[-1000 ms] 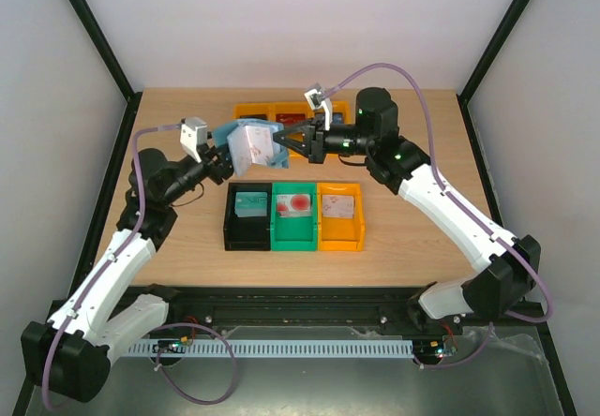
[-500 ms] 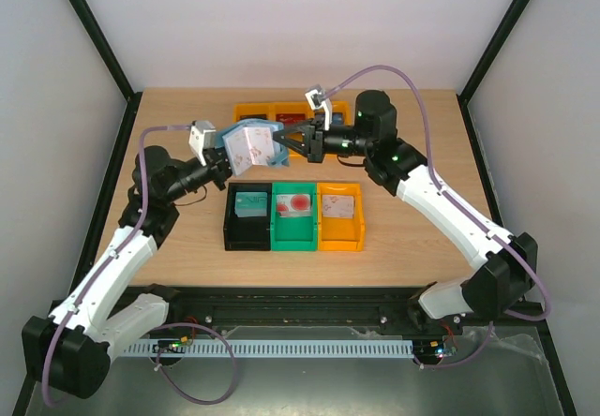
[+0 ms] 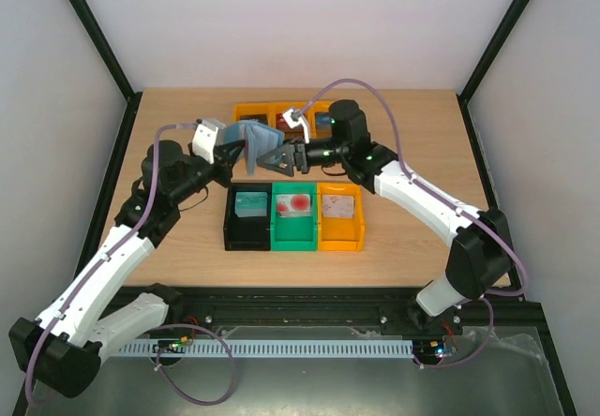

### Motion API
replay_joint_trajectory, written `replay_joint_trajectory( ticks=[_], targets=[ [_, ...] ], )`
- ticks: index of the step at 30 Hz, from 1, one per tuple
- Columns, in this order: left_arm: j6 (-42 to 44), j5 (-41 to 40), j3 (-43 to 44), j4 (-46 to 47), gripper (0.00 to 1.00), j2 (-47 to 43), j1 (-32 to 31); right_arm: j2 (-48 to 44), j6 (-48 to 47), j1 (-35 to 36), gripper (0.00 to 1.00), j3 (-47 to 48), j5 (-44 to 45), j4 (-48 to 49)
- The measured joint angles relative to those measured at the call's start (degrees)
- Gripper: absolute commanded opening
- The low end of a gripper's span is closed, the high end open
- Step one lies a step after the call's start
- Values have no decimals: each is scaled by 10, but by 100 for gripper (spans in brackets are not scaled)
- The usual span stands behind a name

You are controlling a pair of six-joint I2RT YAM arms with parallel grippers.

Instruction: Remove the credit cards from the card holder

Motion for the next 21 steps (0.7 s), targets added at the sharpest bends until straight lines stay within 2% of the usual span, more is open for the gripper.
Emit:
replay_joint_trajectory(
  ticks=[8, 10, 13, 16, 19, 20, 21],
  targets=[
    [-20, -78, 9, -48, 2, 6, 0, 11, 0, 15, 73, -1, -9, 16],
    [-23, -91, 10, -56, 2, 9, 0, 11, 2, 15, 69, -5, -4, 25],
    [-26, -94, 10, -64, 2, 10, 0, 11, 5, 16, 58, -13, 22, 35],
    [-33, -79, 10, -64, 2, 10, 0, 11, 16, 16, 42, -22, 52, 50],
    [-41, -54, 10, -63, 2, 10, 0, 11, 27, 17, 12, -24, 76, 67],
    [-44, -46, 10, -62, 2, 9, 1, 10, 28, 17, 4, -24, 82, 72],
    [-47, -41, 10, -62, 2, 9, 2, 9, 28, 17, 2, -25, 86, 75]
  ],
)
